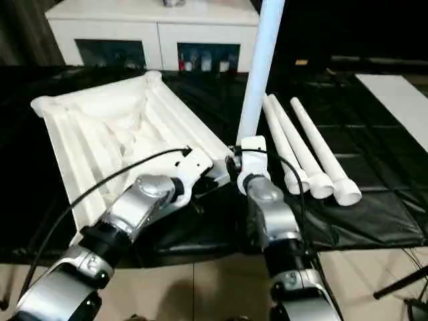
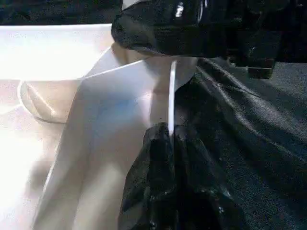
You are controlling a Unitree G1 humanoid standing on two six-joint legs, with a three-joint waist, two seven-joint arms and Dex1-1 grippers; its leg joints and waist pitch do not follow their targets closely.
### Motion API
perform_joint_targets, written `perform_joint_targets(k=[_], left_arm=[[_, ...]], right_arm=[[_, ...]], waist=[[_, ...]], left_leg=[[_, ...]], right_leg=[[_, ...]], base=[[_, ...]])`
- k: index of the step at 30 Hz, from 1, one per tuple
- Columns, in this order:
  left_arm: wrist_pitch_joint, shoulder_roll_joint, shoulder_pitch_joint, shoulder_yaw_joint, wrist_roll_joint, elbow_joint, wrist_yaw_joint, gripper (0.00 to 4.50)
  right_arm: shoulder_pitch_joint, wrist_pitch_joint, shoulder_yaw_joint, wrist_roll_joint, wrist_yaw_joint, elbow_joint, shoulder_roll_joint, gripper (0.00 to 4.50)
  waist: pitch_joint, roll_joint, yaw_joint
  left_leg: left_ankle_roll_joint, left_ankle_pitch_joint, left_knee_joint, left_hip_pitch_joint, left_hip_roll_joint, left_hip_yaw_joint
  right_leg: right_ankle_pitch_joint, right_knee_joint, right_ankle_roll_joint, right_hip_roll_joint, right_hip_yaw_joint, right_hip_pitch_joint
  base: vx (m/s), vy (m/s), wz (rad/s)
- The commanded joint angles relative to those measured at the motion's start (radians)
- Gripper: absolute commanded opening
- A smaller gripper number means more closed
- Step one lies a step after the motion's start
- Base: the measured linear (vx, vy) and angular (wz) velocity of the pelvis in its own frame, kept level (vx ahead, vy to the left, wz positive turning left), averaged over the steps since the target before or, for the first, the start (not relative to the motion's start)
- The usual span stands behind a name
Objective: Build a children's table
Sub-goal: Rotate leg to tighten, then rotate table base
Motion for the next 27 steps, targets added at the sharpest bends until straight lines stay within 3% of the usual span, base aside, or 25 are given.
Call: perform_joint_targets(k=[1,8,9,13,14,17,23,27], left_arm=[[-0.084,-0.009,-0.042,0.033,-0.005,-0.019,0.037,0.0],[-0.133,0.005,-0.063,0.058,-0.009,0.03,0.055,0.0],[-0.143,0.005,-0.067,0.064,-0.009,0.039,0.059,0.0],[-0.212,-0.003,-0.085,0.106,-0.028,0.064,0.106,0.0],[-0.212,-0.003,-0.085,0.106,-0.028,0.064,0.106,0.28],[-0.232,-0.005,-0.097,0.143,-0.077,0.044,0.076,0.44],[-0.166,0.11,-0.043,0.137,-0.105,-0.124,-0.087,0.95],[-0.136,0.211,0.018,0.103,-0.095,-0.207,-0.197,1.16]], right_arm=[[0.016,-0.002,0.017,0.023,0.018,0.0,0.03,3.22],[0.048,-0.055,-0.037,-0.011,-0.05,-0.056,-0.028,3.82],[0.061,-0.055,-0.043,-0.006,-0.027,-0.084,-0.042,3.82],[0.114,-0.02,-0.01,-0.012,0.057,-0.172,-0.094,3.82],[0.114,-0.02,-0.01,-0.012,0.057,-0.172,-0.094,3.85],[0.142,-0.021,0.007,-0.01,0.089,-0.204,-0.114,3.86],[0.166,-0.014,0.048,0.016,0.174,-0.255,-0.114,3.86],[0.167,-0.001,0.081,0.016,0.21,-0.26,-0.116,3.86]], waist=[[-0.07,-0.006,0.002],[-0.072,-0.009,0.002],[-0.071,-0.005,0.004],[-0.073,-0.007,0.012],[-0.073,-0.004,0.013],[-0.076,-0.006,0.015],[-0.073,-0.002,0.007],[-0.07,0.003,0.005]], left_leg=[[0.015,-0.281,-0.079,0.014,0.042,-0.022],[0.021,-0.239,-0.079,0.011,0.042,-0.02],[0.027,-0.235,-0.078,0.011,0.042,-0.019],[0.047,-0.21,-0.076,0.008,0.043,-0.018],[0.05,-0.203,-0.075,0.007,0.042,-0.018],[0.062,-0.181,-0.071,0.006,0.043,-0.017],[0.071,-0.185,-0.075,0.004,0.047,-0.019],[0.051,-0.205,-0.078,0.011,0.05,-0.018]], right_leg=[[-0.354,-0.08,-0.152,-0.059,0.045,0.041],[-0.319,-0.075,-0.159,-0.059,0.046,0.044],[-0.303,-0.073,-0.166,-0.059,0.046,0.045],[-0.257,-0.07,-0.173,-0.058,0.048,0.05],[-0.247,-0.068,-0.175,-0.057,0.047,0.051],[-0.214,-0.064,-0.201,-0.061,0.046,0.054],[-0.213,-0.058,-0.217,-0.058,0.046,0.052],[-0.227,-0.055,-0.221,-0.057,0.048,0.047]], base=[[0.0,0.0,0.0],[0.0,0.0,0.0],[0.0,0.0,0.0],[0.0,0.0,0.0],[0.0,0.0,0.0],[0.0,0.0,0.0],[0.0,0.0,0.0],[0.0,0.0,0.0]])
